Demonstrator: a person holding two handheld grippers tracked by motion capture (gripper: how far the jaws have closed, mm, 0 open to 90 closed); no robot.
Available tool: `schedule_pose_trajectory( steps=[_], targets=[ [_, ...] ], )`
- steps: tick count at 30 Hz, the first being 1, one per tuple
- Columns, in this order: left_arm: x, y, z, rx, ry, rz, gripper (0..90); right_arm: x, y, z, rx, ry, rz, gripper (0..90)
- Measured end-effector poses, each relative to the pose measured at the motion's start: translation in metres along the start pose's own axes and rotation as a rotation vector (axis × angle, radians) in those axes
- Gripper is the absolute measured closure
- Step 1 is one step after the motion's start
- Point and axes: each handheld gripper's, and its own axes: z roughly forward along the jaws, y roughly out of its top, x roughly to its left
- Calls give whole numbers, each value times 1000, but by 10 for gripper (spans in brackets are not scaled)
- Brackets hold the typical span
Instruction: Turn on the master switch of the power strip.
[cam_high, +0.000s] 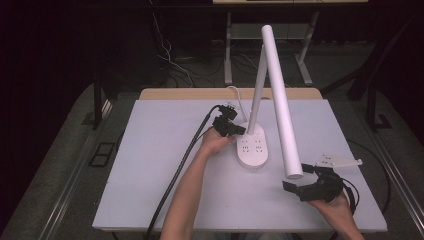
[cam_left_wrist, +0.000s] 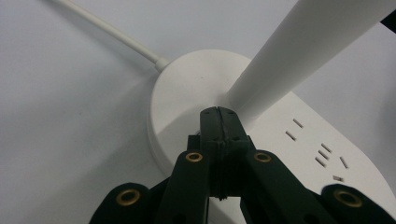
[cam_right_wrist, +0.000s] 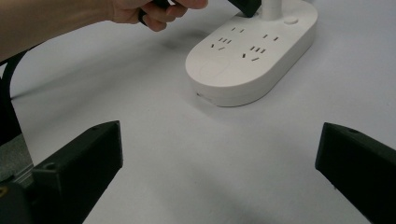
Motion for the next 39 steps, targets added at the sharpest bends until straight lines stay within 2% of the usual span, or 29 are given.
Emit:
schedule_pose_trajectory(
  steps=[2,3,4,7,11,12,14,16,17,19,22,30,31,32,34,39],
  targets=[
    [0,-1,-1,-3,6,6,900,0,0,0,0,-1,0,2],
    [0,-2,-1,-10,12,19,900,0,0,0,-2,-1,2,2],
    [-1,-2,-3,7,14,42,900,-1,0,0,-4,-1,7,2],
    [-2,-2,-2,-8,19,25,900,-2,0,-1,-3,-2,1,2],
    [0,-2,-5,0,11,45,900,-1,-1,-1,-6,-3,2,2],
    [-2,-2,-5,-6,18,38,900,-2,-1,-1,-4,-2,1,2],
    [-3,-1,-5,-3,29,56,900,-2,0,-1,-3,-2,0,2],
    [-2,-2,-5,-15,23,41,899,-2,0,0,-4,-2,0,2],
    [-1,-2,-6,-14,16,50,899,-2,-1,-1,-4,-2,0,2],
    [0,-1,-8,-44,3,30,899,-3,-1,-1,-7,-3,3,2],
    [-1,2,-12,-70,-8,27,899,-3,-1,-1,-7,-2,8,2],
    [1,6,-30,-101,21,23,898,-3,-1,-1,-10,-3,6,2],
    [2,6,-33,-88,26,40,898,-3,-1,-1,-13,-4,7,2],
    [2,7,-35,-104,29,30,898,-3,-1,-2,-9,-3,10,2],
    [4,7,-41,-100,37,48,898,-3,-1,-2,-9,-3,11,2],
    [6,7,-53,-98,45,58,897,-3,-1,-1,-9,-2,11,2]
  ],
)
